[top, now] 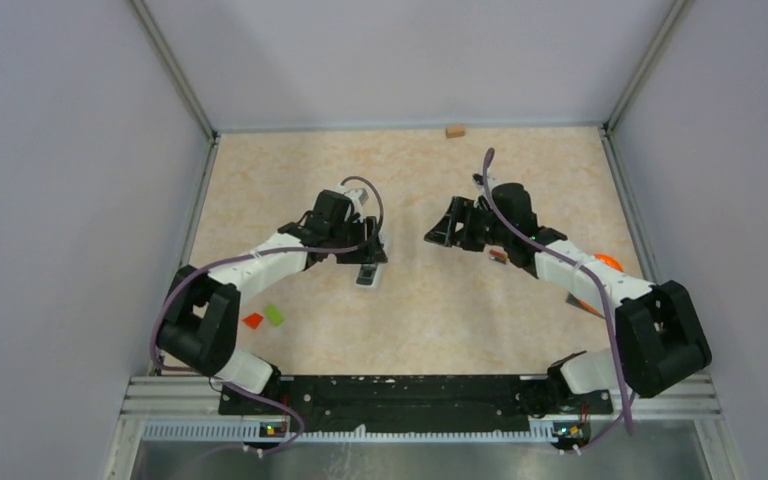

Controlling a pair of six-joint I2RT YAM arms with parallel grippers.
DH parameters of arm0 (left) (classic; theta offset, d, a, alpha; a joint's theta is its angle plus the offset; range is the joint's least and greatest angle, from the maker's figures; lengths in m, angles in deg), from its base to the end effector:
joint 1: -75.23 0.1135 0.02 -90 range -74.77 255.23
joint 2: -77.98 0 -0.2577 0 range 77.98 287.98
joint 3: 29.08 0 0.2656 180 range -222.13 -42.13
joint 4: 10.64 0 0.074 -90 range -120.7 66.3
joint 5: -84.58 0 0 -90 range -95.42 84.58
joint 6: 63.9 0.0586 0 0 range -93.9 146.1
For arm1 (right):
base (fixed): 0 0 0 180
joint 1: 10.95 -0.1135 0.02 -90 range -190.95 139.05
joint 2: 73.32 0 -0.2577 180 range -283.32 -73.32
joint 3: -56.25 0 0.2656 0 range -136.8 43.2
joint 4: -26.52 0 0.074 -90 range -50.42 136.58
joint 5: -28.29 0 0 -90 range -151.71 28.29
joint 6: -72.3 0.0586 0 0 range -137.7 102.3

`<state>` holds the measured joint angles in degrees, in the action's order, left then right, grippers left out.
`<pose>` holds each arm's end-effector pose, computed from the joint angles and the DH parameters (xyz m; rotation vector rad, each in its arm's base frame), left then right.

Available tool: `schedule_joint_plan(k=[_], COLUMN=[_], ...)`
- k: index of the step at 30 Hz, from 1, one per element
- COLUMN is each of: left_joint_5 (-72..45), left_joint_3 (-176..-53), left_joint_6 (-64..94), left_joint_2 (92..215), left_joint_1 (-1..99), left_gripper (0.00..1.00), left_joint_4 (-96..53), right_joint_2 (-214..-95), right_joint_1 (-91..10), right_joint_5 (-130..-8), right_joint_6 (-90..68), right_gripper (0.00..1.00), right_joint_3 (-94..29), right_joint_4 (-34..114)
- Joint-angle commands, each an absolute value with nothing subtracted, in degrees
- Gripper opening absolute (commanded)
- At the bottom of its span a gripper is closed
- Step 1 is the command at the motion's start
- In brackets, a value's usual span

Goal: Load the batteries into the remote control
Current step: Pick up the remote control from the center of the board, then adjust the remote control.

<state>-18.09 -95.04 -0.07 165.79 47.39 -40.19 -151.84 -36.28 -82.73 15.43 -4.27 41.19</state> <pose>0.2933 -0.1695 0.1696 0.1368 2.5584 -0.6603 0.2890 0.1600 0.2145 -0.0747 2.2630 0.9661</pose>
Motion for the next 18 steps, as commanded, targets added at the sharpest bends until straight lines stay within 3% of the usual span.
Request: schedule_joint_plan(k=[1, 9, 13, 18], left_joint_5=[-32.99, -31.96, -31.87, -32.14], left_joint_3=[-92.24, -91.4, -91.23, -90.95], left_joint_6=[2.11, 3.82, 4.77, 5.32], left_joint_2=[161.16, 159.98, 159.15, 157.76], left_joint_1=[46.98, 43.95, 43.23, 42.42], left_gripper=[0.29, 0.31, 0.31, 0.31], left_joint_4=[-28.3, -24.2, -24.15, -24.14], right_joint_2=[-150.98, -156.54, -158.07, -160.26], right_joint_1=[-36.33, -40.98, -43.37, -44.63], right_joint_5=[-90.96, -89.27, -85.74, -82.02], right_joint_6=[30.34, 42.57, 42.22, 41.1], right_gripper=[0.7, 0.68, 0.67, 0.56], right_joint_3=[-1.12, 0.78, -1.45, -4.12], right_joint_4=[28.86, 18.73, 21.28, 26.92])
